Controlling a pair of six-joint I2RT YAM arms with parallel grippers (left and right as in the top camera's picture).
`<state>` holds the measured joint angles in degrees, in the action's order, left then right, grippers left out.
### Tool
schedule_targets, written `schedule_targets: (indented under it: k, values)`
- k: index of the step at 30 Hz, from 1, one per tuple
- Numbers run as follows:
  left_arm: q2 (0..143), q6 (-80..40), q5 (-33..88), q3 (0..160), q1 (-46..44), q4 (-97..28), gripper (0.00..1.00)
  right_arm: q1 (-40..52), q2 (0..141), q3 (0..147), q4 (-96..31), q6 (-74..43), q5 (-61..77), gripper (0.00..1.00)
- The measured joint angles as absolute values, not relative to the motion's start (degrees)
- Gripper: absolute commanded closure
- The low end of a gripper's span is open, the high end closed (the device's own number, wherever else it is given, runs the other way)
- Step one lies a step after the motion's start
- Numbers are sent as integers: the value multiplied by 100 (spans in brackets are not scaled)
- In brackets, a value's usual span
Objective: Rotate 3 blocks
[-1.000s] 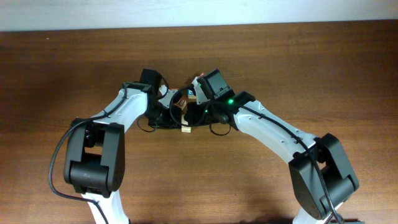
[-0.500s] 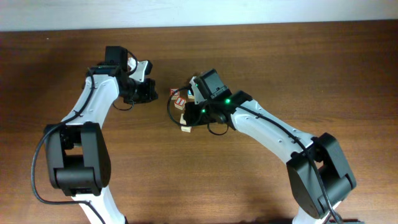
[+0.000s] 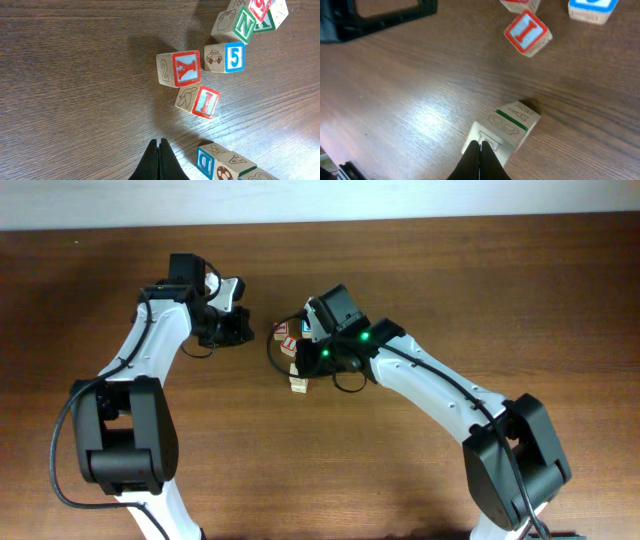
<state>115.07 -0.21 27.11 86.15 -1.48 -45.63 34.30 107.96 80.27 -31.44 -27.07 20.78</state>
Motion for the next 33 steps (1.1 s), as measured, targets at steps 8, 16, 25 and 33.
schedule_targets:
  k: [8,16,25,33]
  values:
    - [10490,-23,1922,9845,-148,-5544,100,3439,9854,9443,-4746,-2139,1490,96]
    - [8427,-803,-82,10068,-141,-6040,1,3461,6958,9644,-6910,-2005,-1260,7]
    - [8412,-910,-67,10073,-143,-6156,1,3461,5105,9660,-7411,-1970,-1737,1]
    - [8412,-910,-64,10073,-143,-6160,1,3111,5120,9583,-7196,-1881,-2023,1]
